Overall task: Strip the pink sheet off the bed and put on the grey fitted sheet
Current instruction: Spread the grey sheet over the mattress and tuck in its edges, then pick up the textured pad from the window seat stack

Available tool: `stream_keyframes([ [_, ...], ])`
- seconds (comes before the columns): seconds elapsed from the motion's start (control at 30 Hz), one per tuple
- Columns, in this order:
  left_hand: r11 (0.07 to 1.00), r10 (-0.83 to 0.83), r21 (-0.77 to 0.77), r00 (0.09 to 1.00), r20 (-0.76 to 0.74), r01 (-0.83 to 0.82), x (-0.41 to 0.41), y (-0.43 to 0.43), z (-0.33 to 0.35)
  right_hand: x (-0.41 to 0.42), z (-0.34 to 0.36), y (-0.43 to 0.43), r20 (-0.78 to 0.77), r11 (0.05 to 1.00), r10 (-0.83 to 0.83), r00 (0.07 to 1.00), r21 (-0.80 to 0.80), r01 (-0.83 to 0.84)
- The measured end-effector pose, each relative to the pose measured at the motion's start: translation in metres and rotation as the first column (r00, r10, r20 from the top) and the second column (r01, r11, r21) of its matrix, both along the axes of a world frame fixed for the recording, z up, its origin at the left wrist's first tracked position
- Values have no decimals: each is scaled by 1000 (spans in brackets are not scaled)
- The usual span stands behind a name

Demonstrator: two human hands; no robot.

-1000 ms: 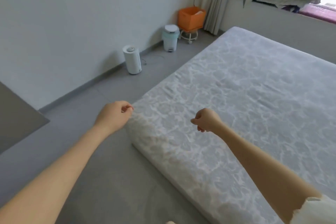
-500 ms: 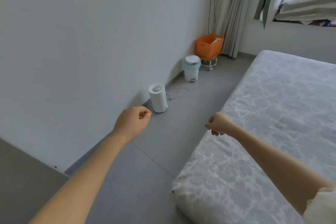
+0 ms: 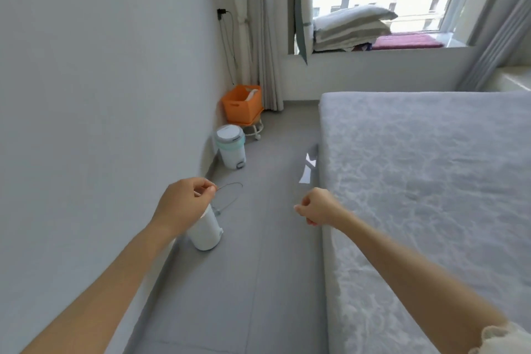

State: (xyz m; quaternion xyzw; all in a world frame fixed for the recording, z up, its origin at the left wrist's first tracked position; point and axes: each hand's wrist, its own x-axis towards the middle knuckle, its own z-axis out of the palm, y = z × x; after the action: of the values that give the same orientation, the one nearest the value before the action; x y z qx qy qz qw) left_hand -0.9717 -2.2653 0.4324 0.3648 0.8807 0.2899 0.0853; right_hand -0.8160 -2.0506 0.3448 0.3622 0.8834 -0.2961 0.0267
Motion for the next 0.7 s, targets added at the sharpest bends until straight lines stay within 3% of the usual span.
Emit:
stream_keyframes([
  [0.17,969,-222,135,969,110,207,-85,114,-3,-32,18,53,-20,986,-163,986,30,163],
  [0.3,906,-397,253,889,229,339,-140,220,-3,-68,32,122,-66,969,-243,968,31,245],
  [0.47,865,-483,298,833,271,404,-214,340,10,-130,42,221,-87,959,-274,958,47,279],
  [0.7,844,-521,281,821,233,456,-325,507,12,-245,30,374,-102,948,-317,943,-3,318],
])
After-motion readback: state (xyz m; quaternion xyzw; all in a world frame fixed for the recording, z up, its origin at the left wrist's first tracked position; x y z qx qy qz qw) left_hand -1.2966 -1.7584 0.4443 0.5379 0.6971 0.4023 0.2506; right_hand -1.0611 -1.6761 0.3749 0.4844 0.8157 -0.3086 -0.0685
